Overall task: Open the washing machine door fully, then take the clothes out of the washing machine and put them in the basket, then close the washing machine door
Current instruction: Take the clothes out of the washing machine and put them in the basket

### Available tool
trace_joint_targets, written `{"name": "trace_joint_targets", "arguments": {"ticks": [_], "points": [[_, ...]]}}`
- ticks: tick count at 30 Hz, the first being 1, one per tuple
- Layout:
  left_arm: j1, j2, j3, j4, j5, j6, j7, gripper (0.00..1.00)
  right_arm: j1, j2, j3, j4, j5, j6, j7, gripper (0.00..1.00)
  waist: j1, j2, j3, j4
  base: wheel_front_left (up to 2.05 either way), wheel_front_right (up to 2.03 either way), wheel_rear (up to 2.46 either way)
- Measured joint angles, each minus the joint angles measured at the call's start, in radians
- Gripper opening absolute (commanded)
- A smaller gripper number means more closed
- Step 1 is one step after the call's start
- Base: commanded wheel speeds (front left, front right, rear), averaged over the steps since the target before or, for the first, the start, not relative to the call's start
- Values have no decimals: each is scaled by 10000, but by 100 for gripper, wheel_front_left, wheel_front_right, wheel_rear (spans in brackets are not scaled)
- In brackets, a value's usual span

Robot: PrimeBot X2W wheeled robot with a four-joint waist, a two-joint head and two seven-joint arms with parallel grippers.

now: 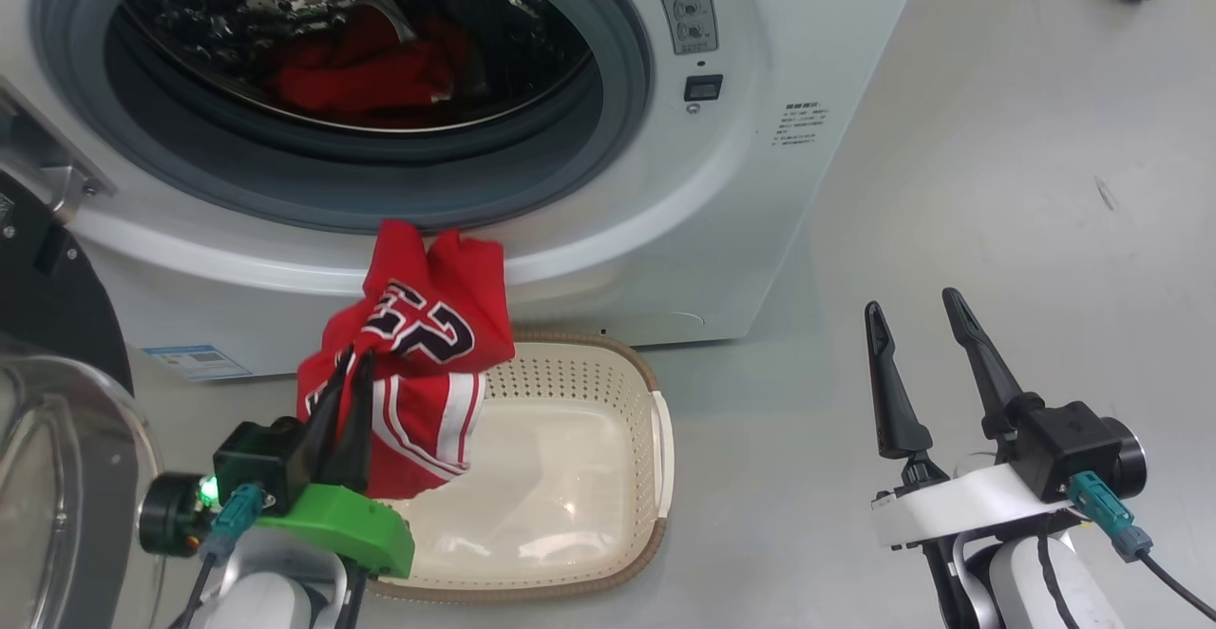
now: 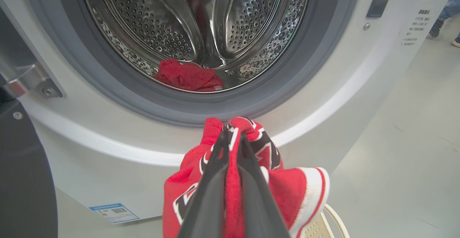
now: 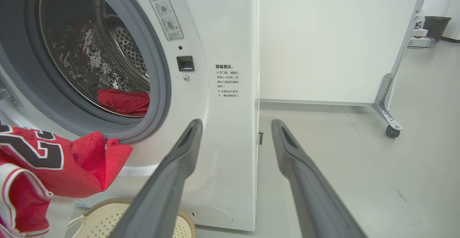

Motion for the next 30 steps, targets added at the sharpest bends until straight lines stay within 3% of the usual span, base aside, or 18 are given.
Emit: {"name": "trace_joint_targets", "arguments": {"ticks": [9, 30], "points": [[-84, -109, -144, 1563, -449, -299, 713, 0, -305, 4, 90, -228, 12, 2, 0, 100, 0, 0, 665, -308, 0, 0, 0], [-3252, -29, -245, 5492, -485, -1016, 2094, 0, -1553, 4, 679, -581, 522, 84, 0, 100, 2, 0, 2870, -1439, 0, 0, 0]]}}
